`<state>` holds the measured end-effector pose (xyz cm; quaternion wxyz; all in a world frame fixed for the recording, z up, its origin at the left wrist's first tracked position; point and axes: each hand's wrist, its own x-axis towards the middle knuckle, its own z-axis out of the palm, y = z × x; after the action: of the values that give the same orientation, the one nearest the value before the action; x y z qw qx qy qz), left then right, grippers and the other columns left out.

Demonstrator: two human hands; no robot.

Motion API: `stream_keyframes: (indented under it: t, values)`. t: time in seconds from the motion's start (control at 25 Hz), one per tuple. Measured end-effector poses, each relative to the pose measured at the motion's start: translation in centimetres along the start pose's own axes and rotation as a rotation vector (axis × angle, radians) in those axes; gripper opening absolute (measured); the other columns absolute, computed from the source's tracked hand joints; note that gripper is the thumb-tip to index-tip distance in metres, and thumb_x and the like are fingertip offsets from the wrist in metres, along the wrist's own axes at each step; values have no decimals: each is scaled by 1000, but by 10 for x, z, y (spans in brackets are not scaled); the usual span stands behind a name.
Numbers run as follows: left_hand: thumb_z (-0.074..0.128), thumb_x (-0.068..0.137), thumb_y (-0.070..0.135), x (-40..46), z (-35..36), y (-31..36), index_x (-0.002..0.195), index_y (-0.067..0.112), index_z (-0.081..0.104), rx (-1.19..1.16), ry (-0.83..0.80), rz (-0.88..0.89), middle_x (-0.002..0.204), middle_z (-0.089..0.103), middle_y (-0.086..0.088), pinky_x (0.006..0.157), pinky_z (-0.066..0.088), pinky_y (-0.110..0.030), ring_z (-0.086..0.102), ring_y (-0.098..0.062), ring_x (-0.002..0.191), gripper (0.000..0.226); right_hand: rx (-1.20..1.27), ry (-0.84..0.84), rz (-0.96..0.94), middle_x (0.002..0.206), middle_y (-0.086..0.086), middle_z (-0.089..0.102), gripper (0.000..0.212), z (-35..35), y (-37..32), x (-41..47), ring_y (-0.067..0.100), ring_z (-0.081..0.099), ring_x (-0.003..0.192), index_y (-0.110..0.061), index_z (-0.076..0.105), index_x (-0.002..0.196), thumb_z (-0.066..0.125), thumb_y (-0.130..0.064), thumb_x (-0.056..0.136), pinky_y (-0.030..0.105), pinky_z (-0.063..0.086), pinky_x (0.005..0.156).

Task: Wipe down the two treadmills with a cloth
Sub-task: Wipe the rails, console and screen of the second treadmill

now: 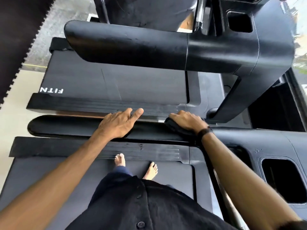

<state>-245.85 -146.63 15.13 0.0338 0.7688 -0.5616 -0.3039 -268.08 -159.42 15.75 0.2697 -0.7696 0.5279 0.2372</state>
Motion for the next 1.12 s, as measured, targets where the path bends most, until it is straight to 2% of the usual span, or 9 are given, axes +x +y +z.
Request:
stream_keyframes:
  t: [0.12,0.24,0.36,0.44,0.6,0.72,0.84,0.96,1.12]
  values:
    - [3,90,75,-1,0,0,117,21,52,-6,-6,-4,118,66,-10,97,33,-46,56,-33,118,78,-1,-152,-19,143,11,54,64,6,-31,24,34,51,128,-17,58,126,30,-58,85,44,37,97]
    - [2,87,79,13,5,13,118,23,53,-66,-23,50,122,65,-6,99,33,-47,55,-30,121,82,1,164,-174,123,14,67,46,18,-50,-13,34,60,114,-17,65,112,36,-49,93,40,39,86]
    - [-6,77,87,29,17,40,116,24,53,-93,-86,178,125,64,-5,102,36,-50,55,-28,122,95,16,516,-348,126,2,67,45,37,-29,-77,22,57,120,-17,64,120,43,-38,87,37,40,101]
    - [-9,74,87,36,23,44,123,20,50,-43,-116,227,129,63,-7,103,35,-50,55,-28,124,102,-32,599,-245,121,2,69,43,31,0,-76,23,59,117,-17,68,113,43,-38,84,37,40,99]
    - [-8,80,83,38,23,37,131,18,46,-60,-113,253,124,64,-10,105,35,-52,56,-29,122,99,-49,57,241,128,14,64,44,-11,23,-8,32,58,118,-19,65,110,39,-49,92,41,32,84]
    - [-8,81,82,36,23,39,118,20,47,-52,-152,295,120,63,-9,102,35,-54,57,-31,118,91,20,-107,250,135,16,59,43,-12,-3,17,32,56,121,-17,63,111,41,-50,94,39,34,85]
    - [-7,82,82,38,24,38,115,20,47,-64,-137,322,120,63,-9,100,37,-53,58,-31,116,88,50,154,41,120,14,68,38,8,-32,-14,34,59,112,-17,67,104,40,-41,97,38,37,82]
    - [-6,83,83,38,25,35,114,22,47,-92,-121,349,113,65,-6,99,38,-53,60,-28,111,87,85,479,-198,133,4,65,51,36,-35,-73,21,54,126,-17,64,128,42,-35,86,35,36,106]
    - [-9,81,82,37,23,36,111,20,47,-58,-144,350,114,65,-9,99,37,-54,60,-30,111,89,-21,555,-72,133,-1,63,54,34,15,-77,23,50,130,-20,65,123,39,-39,80,42,35,111]
